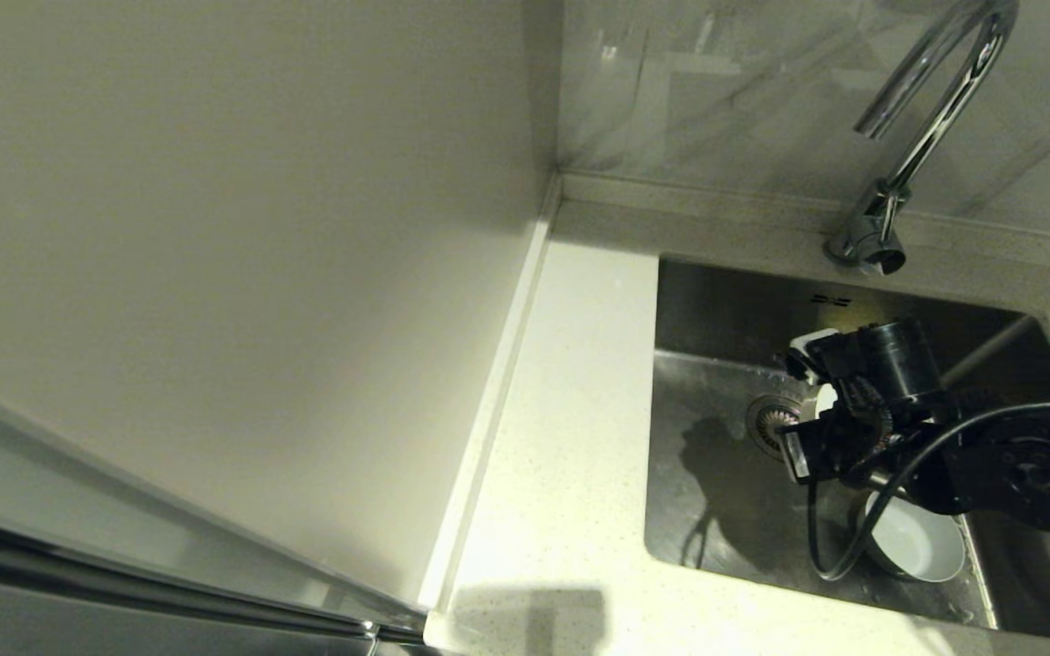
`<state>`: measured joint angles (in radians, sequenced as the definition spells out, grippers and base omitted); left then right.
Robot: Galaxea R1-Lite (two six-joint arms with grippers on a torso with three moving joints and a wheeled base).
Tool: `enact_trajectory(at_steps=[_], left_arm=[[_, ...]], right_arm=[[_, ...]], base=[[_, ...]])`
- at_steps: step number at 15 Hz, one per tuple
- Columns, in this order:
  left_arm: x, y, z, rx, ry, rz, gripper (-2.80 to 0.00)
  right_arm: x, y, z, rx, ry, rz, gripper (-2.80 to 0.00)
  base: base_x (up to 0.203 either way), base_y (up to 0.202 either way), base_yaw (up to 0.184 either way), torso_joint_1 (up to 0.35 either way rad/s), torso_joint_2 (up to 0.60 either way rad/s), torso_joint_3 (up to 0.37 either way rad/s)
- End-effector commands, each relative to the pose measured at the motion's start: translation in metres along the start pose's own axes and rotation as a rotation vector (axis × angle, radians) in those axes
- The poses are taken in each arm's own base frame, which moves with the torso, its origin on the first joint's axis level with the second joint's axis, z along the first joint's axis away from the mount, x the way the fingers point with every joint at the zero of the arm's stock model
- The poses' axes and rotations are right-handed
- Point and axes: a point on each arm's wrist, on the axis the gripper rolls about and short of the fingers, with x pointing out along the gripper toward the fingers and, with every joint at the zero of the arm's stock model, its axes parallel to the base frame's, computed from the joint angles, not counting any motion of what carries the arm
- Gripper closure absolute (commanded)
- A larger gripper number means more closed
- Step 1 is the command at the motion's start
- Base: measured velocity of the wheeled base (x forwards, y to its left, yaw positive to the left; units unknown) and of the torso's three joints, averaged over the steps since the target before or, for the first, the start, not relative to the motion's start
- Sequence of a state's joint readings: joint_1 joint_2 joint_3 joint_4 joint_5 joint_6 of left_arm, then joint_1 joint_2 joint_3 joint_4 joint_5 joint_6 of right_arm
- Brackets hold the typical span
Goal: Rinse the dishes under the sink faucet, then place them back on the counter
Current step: Put a bowl into the sink
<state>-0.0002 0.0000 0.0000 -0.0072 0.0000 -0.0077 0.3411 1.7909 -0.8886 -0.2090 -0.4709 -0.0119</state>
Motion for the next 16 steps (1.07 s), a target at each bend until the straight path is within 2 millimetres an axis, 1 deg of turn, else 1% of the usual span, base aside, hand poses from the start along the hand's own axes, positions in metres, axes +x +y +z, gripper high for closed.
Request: enact_trajectory(at_steps=[1,4,6,12,16], left_arm=[[0.000,0.000,-0.001,0.000,0.003,0.000,0.00],[0.000,0.000,-0.001,0.000,0.003,0.000,0.00],[0.000,0.000,-0.001,0.000,0.003,0.000,0.00],[0.000,0.000,-0.001,0.000,0.003,0.000,0.00],[0.000,0.000,-0.001,0.000,0.003,0.000,0.00]], right_arm=[[0.028,0.022,-0.009,-0.039,0.041,-0.005,0.00],[0.050,0.042,-0.008,-0.053,0.034,-0.019,0.00],[0.062,0.051,-0.007,-0.061,0.042,-0.017,0.00],[0.090,0.065,-0.021,-0.087,0.099,0.001,0.00],[0.099,0.070,-0.021,-0.074,0.104,0.007,0.00]], base=[[0.000,0.000,0.000,0.000,0.00,0.000],[0.000,0.000,0.000,0.000,0.00,0.000],[0.000,0.000,0.000,0.000,0.00,0.000],[0.000,0.000,0.000,0.000,0.00,0.000],[0.000,0.000,0.000,0.000,0.00,0.000]])
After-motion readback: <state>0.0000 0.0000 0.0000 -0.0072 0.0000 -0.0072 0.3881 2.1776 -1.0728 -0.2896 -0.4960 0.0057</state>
